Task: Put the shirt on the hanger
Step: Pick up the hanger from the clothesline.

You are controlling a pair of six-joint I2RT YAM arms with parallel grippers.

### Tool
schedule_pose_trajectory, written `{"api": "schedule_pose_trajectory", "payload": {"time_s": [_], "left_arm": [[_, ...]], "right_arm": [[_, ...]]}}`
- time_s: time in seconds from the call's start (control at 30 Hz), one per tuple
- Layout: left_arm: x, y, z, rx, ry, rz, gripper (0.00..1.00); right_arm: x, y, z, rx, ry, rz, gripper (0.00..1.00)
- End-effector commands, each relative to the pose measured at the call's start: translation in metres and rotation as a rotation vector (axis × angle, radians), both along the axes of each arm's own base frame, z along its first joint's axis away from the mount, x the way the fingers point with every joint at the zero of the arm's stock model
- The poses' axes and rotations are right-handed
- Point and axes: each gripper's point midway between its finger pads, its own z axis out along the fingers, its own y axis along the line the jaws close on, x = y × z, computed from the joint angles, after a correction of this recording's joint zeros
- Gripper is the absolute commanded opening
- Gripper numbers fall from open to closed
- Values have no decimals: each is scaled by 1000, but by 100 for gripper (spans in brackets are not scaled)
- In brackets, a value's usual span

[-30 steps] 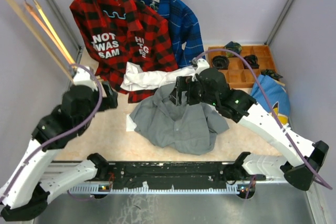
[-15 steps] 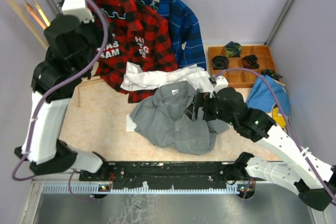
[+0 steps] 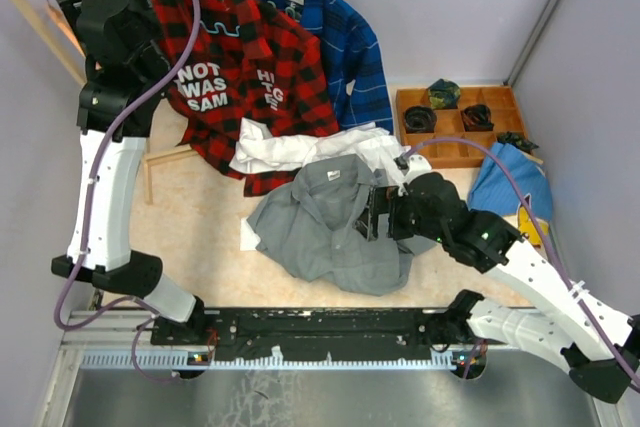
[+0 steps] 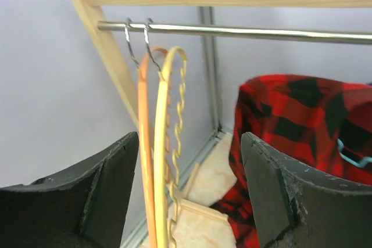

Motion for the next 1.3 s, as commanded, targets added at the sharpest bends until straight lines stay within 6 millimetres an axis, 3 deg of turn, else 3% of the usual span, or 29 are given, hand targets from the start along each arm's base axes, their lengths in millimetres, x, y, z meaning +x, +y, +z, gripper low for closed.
{"api": "schedule_pose_trajectory", "payload": {"time_s": [0.0, 0.17, 0.47, 0.67, 0.8, 1.27], "left_arm": [[-14, 32, 30, 26, -106, 127, 75], [-3, 47, 26, 12, -118, 127, 70], [25, 79, -5, -70, -80, 78, 63], [46, 84, -28, -123, -49, 15, 62], [54, 84, -33, -132, -42, -4, 61], [62, 96, -58, -143, 19, 42, 60]], "right_arm": [[-3, 5, -3, 15, -3, 34, 98], [-3, 10, -5, 4, 9, 59, 98], [-5, 12, -12, -5, 24, 74, 99], [-7, 9, -14, -6, 32, 67, 99], [-9, 8, -18, 5, 39, 59, 99], [-11, 13, -21, 18, 55, 77, 99]]}}
